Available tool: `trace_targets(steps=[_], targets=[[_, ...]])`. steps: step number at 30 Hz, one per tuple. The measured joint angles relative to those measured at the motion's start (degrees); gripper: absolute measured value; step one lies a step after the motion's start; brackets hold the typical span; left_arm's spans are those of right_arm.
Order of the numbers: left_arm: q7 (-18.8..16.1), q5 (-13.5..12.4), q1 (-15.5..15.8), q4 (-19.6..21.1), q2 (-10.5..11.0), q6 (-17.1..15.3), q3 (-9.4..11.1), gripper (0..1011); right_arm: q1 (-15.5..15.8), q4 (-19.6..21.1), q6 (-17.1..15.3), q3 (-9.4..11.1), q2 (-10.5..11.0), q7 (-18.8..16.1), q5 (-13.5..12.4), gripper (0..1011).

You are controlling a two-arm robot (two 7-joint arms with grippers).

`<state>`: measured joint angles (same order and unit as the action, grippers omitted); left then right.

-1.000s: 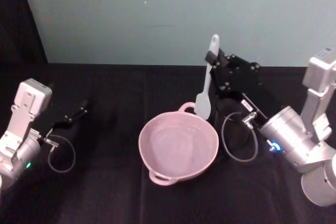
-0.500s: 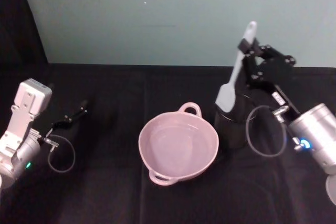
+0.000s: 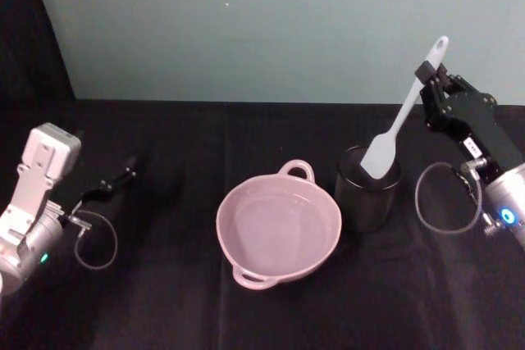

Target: Use the one hand to pick up the spoon and stir the clear water in the bowl.

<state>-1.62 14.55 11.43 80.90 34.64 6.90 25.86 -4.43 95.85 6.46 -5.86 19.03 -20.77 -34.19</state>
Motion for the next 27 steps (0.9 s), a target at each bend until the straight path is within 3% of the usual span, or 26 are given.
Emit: trace_targets(steps=[6,27], targets=[[0.0,0.0,0.0,0.0,0.0,0.0,0.0,1005,-2.7,-4.3,-0.5,-0.9,-0.6,-0.5,-2.7,110],[0.0,0.0,0.0,0.0,0.0,0.0,0.0,1005,-4.3,-10.6,-0.6,-2.5,-0.9,-0.1,-4.8,110]])
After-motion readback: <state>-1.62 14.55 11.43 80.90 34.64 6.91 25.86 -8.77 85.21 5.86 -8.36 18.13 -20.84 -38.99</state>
